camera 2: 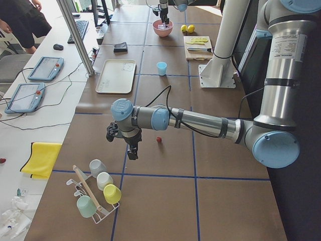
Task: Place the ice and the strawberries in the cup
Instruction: 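Lower the right gripper into the bowl and grasp an ice cube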
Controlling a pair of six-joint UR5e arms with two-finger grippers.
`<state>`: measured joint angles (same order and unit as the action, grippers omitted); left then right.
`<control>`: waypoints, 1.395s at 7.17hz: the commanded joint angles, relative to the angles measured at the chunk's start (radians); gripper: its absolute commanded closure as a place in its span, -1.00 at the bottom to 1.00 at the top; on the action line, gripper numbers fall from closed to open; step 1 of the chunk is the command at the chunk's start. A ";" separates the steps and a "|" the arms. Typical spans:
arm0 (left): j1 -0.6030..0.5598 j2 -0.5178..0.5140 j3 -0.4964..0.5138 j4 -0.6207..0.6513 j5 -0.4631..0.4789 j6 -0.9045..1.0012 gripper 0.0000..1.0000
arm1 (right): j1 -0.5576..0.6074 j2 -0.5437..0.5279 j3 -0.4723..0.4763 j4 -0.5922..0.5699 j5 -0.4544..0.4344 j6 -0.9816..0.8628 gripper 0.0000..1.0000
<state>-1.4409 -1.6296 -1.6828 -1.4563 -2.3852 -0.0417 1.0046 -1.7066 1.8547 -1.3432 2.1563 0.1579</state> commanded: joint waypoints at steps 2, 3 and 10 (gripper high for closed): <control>-0.003 -0.001 -0.002 0.001 -0.015 0.000 -1.00 | 0.008 -0.004 0.000 -0.001 0.000 -0.001 -0.29; -0.003 -0.001 -0.002 0.001 -0.015 -0.001 -1.00 | 0.009 -0.002 0.000 -0.001 0.002 -0.001 -0.19; -0.006 0.001 -0.026 0.013 -0.015 -0.003 -1.00 | 0.040 -0.007 0.008 -0.001 0.007 -0.003 0.90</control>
<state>-1.4460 -1.6293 -1.7040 -1.4458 -2.4007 -0.0439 1.0372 -1.7128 1.8582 -1.3437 2.1593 0.1552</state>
